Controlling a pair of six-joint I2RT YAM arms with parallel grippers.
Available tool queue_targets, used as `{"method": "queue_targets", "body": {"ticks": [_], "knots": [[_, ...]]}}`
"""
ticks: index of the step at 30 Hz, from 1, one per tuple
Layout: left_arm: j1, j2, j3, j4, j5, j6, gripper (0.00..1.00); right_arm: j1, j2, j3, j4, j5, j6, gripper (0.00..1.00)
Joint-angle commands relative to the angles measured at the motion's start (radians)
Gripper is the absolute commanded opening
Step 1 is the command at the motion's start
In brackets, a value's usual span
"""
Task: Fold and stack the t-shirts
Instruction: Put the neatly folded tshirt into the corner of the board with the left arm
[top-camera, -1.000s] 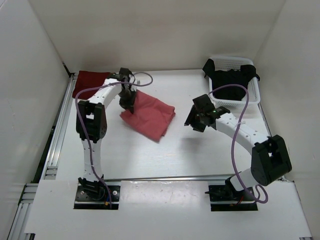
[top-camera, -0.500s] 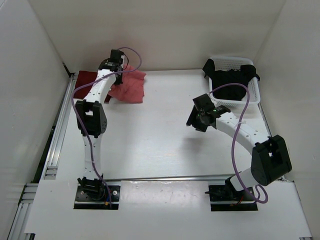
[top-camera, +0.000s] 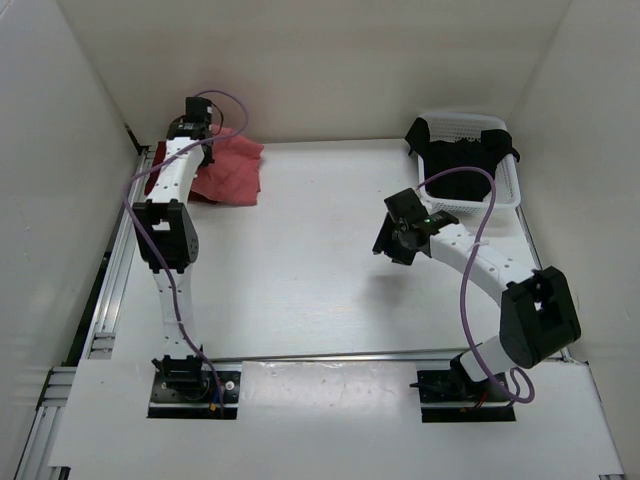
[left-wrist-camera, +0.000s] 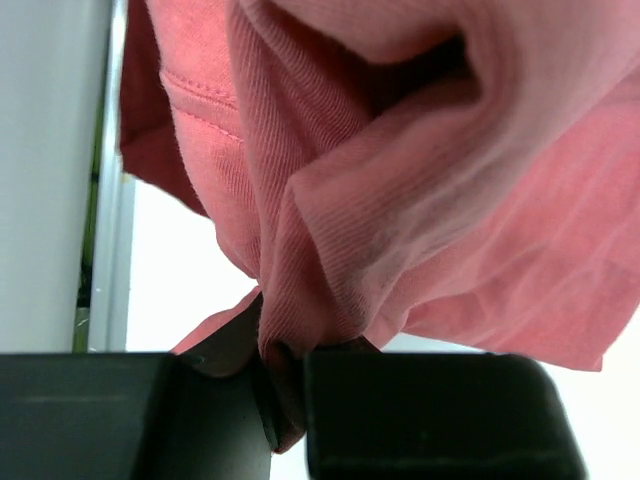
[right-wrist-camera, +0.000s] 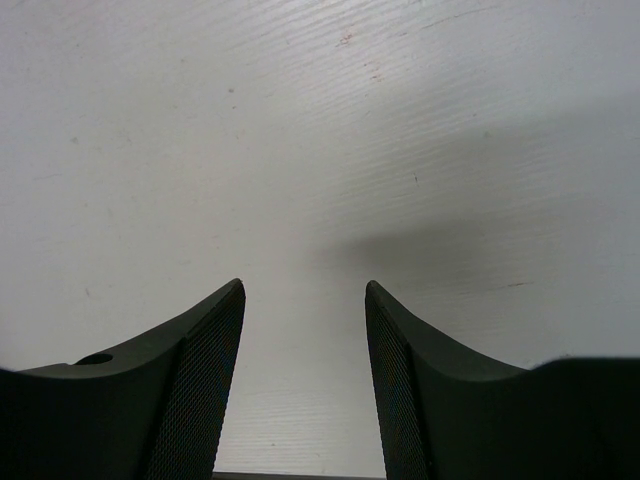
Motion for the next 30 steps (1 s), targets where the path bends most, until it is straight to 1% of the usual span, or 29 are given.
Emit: {"method": "queue_targets", "body": {"ticks": [1, 7, 15, 17, 22, 24, 29, 30], "knots": [[0.039, -0.074, 0.025, 0.04, -0.027, -0.001, 0.1, -0.006, 0.018, 0.025, -0.012, 0.015, -0.01, 0.56], [0.091, -0.074, 0.054, 0.04, -0.027, -0.001, 0.1, -0.006, 0.038, 0.034, -0.022, 0.005, -0.019, 0.56], [0.134, -0.056, 0.074, 0.058, -0.007, -0.001, 0.1, -0.006, 0.087, 0.083, -0.042, -0.013, -0.037, 0.56], [0.15, -0.028, 0.102, 0.058, -0.007, -0.001, 0.1, -0.006, 0.105, 0.105, -0.051, -0.013, -0.037, 0.56], [0.191, 0.005, 0.102, 0.067, -0.007, -0.001, 0.1, -0.006, 0.134, 0.14, -0.074, -0.013, -0.059, 0.56], [0.2, 0.016, 0.111, 0.067, 0.014, -0.001, 0.1, -0.006, 0.144, 0.151, -0.083, -0.013, -0.068, 0.56], [0.211, 0.07, 0.102, 0.086, 0.014, -0.001, 0.1, -0.006, 0.164, 0.183, -0.104, -0.013, -0.068, 0.56], [0.22, 0.082, 0.111, 0.086, 0.005, -0.001, 0.15, -0.006, 0.176, 0.195, -0.115, -0.013, -0.077, 0.56]]}}
